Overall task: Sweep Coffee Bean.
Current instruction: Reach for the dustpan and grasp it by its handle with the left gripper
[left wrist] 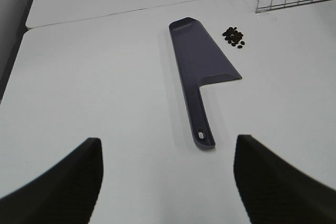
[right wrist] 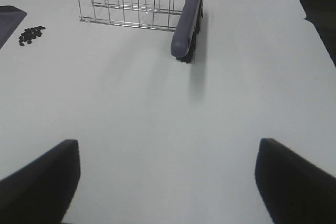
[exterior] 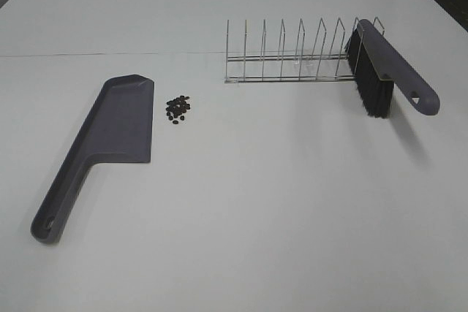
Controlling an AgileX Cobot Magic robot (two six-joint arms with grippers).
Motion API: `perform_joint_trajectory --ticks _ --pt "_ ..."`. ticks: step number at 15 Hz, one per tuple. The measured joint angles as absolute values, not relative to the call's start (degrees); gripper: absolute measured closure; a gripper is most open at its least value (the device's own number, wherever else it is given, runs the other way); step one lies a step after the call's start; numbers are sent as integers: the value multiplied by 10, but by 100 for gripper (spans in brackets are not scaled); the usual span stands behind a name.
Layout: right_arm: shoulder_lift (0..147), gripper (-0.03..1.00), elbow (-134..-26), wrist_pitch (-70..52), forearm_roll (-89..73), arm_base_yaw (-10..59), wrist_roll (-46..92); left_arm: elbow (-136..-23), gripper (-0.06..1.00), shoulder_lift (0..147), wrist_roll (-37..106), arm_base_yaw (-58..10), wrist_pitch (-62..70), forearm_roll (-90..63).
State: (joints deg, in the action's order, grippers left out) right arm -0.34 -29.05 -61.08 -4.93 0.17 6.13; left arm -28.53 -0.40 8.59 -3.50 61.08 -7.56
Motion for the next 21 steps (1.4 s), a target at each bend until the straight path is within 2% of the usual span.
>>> perform_joint_trajectory --ticks 21 --pt "-3 21 -290 -611 -49 2 61 -285 29 -4 86 -35 611 -76"
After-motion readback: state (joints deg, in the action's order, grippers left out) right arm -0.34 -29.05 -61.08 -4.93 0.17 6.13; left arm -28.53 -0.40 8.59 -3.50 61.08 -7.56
